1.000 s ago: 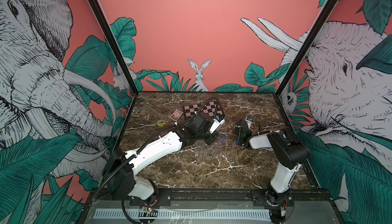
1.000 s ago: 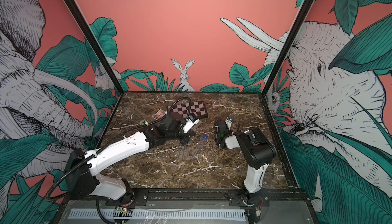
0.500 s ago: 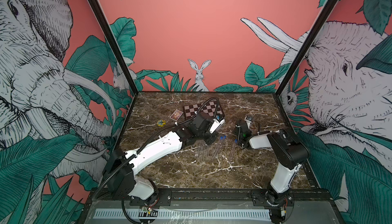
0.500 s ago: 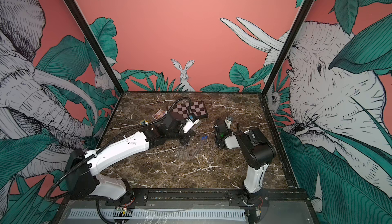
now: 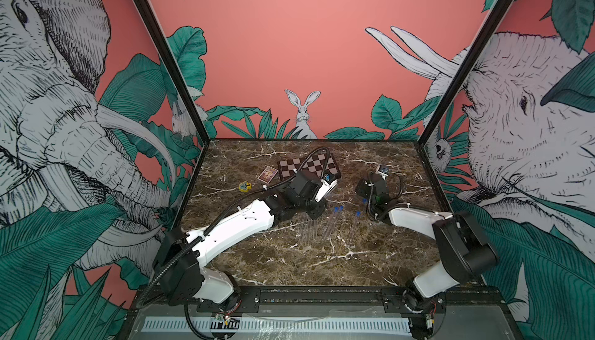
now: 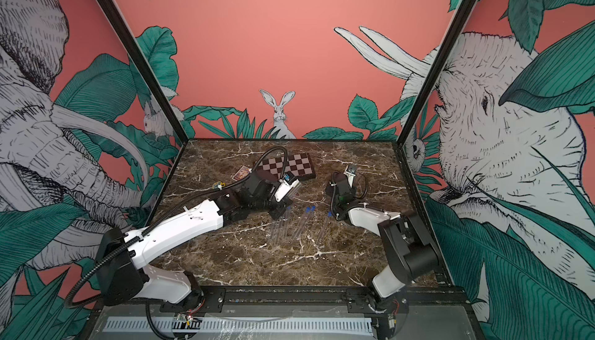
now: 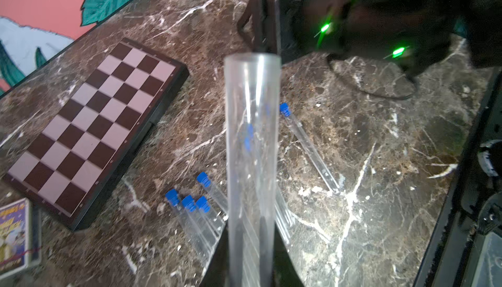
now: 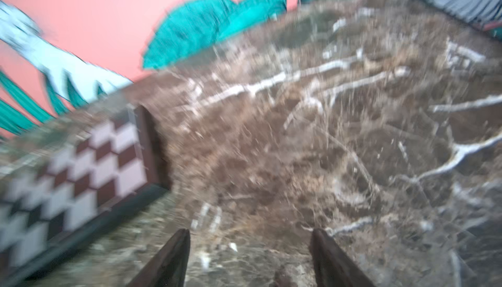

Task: Remove stoppers from test tubes
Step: Place the stopper at the center of the board, then place the test tube at the center of the board.

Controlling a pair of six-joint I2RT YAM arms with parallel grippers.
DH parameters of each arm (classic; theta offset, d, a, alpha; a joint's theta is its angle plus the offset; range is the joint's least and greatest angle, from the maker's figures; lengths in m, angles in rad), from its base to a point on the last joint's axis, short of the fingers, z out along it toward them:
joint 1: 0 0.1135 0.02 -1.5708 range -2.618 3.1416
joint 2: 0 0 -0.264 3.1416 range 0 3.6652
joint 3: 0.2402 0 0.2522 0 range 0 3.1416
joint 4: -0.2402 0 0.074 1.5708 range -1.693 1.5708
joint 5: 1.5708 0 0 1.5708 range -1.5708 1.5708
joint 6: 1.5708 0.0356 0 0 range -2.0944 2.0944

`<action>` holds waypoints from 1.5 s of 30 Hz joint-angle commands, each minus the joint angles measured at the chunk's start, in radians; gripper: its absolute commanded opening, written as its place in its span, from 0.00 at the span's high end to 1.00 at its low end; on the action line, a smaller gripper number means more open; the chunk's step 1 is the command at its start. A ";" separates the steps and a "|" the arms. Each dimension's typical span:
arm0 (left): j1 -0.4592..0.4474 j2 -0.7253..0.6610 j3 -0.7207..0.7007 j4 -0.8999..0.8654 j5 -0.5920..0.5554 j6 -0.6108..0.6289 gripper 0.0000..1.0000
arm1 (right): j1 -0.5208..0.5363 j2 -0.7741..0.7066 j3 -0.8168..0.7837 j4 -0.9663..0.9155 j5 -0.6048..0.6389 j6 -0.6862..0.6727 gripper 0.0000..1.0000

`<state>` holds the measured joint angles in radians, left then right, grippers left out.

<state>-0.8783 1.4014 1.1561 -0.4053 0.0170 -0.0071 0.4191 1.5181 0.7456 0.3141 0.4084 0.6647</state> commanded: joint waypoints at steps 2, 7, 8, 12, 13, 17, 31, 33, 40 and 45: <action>0.147 -0.064 -0.054 -0.083 -0.042 -0.104 1.00 | 0.004 -0.167 0.020 -0.106 0.017 -0.049 0.26; 0.259 0.015 -0.093 -0.119 -0.051 -0.150 1.00 | 0.004 -0.331 0.014 -0.205 -0.019 -0.082 0.25; 0.266 0.037 -0.099 -0.106 -0.050 -0.155 1.00 | 0.006 -0.360 0.010 -0.226 -0.024 -0.083 0.25; 0.277 0.139 -0.104 -0.069 -0.066 -0.181 1.00 | 0.006 -0.457 -0.008 -0.300 -0.062 -0.060 0.24; 0.283 0.170 -0.099 -0.069 -0.072 -0.194 1.00 | 0.005 -0.481 -0.011 -0.321 -0.070 -0.054 0.24; 0.289 0.261 -0.088 -0.079 -0.108 -0.262 1.00 | 0.006 -0.558 -0.028 -0.379 -0.087 -0.050 0.23; 0.297 0.380 -0.080 -0.144 -0.198 -0.349 0.95 | 0.006 -0.644 -0.040 -0.440 -0.083 -0.060 0.22; 0.297 0.391 -0.084 -0.144 -0.200 -0.349 0.94 | 0.006 -0.641 -0.041 -0.440 -0.087 -0.057 0.22; 0.297 0.418 -0.100 -0.142 -0.214 -0.353 0.87 | 0.006 -0.637 -0.040 -0.439 -0.091 -0.052 0.23; 0.297 0.421 -0.129 -0.124 -0.227 -0.360 0.80 | 0.006 -0.632 -0.038 -0.440 -0.089 -0.052 0.23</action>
<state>-0.5877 1.7893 1.0695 -0.4980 -0.1696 -0.3325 0.4191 0.8856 0.7105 -0.1406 0.3164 0.6029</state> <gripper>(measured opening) 0.195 0.774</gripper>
